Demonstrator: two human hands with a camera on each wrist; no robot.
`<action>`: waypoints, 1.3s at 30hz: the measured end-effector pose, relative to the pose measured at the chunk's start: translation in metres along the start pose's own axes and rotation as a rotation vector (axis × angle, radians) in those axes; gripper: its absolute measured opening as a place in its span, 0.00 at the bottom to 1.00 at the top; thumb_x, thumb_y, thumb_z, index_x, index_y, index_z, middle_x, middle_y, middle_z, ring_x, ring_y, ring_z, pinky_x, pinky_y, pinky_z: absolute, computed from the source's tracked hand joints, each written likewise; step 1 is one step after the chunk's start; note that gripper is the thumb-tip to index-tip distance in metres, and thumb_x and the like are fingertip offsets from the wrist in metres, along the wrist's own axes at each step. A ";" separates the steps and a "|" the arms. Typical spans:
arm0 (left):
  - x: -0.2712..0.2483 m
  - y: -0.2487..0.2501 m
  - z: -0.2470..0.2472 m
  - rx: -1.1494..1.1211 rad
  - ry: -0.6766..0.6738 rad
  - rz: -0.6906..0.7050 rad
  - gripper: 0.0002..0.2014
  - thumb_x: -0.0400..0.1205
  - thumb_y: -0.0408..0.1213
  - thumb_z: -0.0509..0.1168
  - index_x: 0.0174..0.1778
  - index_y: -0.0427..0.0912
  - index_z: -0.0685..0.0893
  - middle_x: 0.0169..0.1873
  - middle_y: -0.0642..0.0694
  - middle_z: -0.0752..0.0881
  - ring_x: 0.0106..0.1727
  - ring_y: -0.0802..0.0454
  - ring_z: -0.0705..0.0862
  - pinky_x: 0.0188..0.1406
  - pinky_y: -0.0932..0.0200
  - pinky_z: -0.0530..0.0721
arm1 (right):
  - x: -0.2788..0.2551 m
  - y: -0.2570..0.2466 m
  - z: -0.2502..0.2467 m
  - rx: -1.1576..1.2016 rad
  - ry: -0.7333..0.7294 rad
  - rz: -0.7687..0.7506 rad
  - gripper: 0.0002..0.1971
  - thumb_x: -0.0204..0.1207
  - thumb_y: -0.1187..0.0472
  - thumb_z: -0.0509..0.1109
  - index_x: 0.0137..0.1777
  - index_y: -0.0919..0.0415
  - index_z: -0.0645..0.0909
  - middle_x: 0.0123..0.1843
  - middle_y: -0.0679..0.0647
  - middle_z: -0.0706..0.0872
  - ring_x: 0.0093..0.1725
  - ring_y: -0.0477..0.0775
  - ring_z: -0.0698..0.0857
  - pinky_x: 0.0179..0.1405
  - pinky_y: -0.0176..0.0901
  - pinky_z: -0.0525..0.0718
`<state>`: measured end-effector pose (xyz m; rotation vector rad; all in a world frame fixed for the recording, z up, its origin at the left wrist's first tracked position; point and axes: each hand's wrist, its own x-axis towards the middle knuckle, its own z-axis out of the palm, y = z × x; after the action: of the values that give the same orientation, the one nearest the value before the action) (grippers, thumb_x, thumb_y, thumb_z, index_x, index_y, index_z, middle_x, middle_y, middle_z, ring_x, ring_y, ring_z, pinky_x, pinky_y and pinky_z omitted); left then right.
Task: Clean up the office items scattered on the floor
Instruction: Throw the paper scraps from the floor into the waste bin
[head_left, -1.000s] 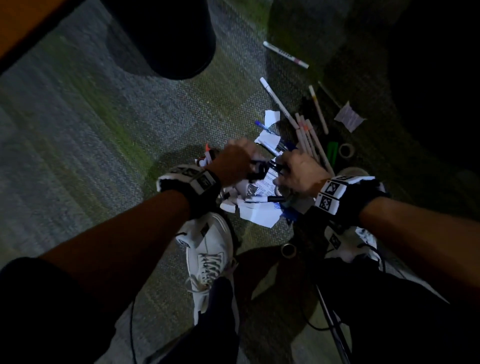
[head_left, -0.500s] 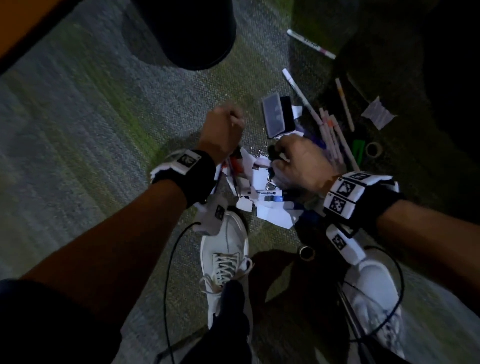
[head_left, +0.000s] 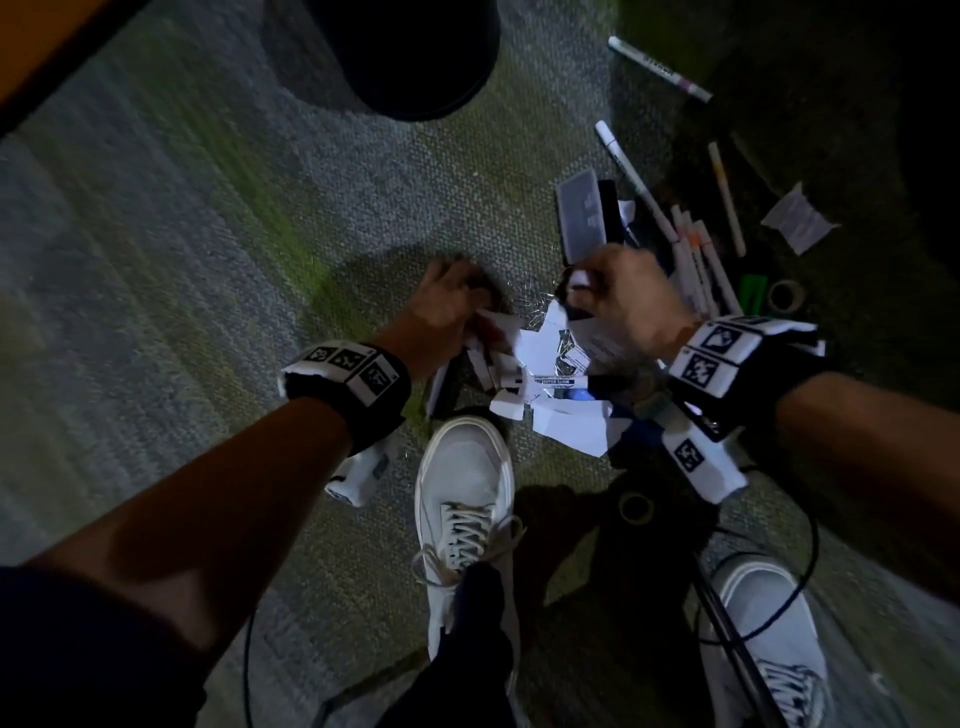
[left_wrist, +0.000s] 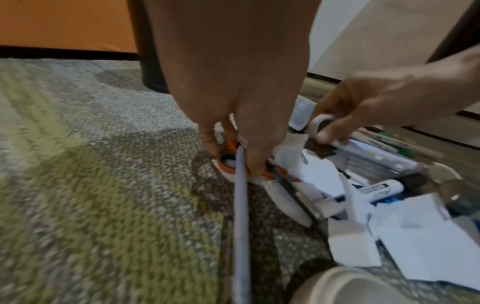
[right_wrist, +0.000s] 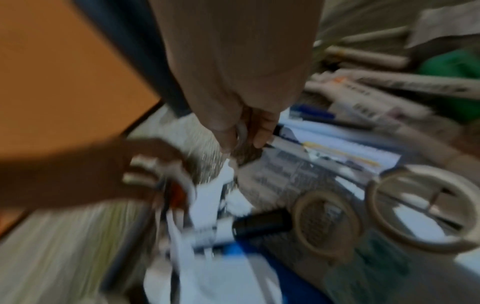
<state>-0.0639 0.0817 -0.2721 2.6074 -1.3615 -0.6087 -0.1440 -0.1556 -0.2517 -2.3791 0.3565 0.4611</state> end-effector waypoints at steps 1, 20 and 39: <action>-0.001 -0.005 0.003 -0.038 -0.002 -0.001 0.18 0.69 0.37 0.74 0.55 0.40 0.88 0.59 0.35 0.83 0.60 0.29 0.79 0.61 0.45 0.69 | 0.000 0.002 -0.008 0.007 0.042 0.015 0.04 0.74 0.63 0.72 0.42 0.64 0.86 0.36 0.56 0.85 0.35 0.51 0.83 0.36 0.35 0.74; -0.018 -0.031 -0.010 -0.379 0.188 -0.412 0.24 0.71 0.47 0.66 0.62 0.41 0.83 0.57 0.40 0.83 0.59 0.38 0.80 0.61 0.53 0.76 | 0.019 -0.049 0.041 -0.341 -0.200 -0.267 0.22 0.72 0.65 0.72 0.66 0.54 0.79 0.62 0.60 0.74 0.64 0.65 0.72 0.58 0.53 0.75; 0.022 0.018 -0.010 -0.640 -0.038 -0.689 0.09 0.76 0.37 0.70 0.47 0.35 0.89 0.47 0.38 0.89 0.52 0.40 0.87 0.55 0.50 0.86 | 0.008 -0.015 0.003 -0.142 -0.311 -0.081 0.17 0.62 0.67 0.79 0.52 0.60 0.86 0.47 0.55 0.89 0.48 0.59 0.87 0.50 0.54 0.87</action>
<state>-0.0623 0.0527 -0.2638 2.4379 -0.1484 -0.9746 -0.1317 -0.1439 -0.2487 -2.3959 0.0871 0.8282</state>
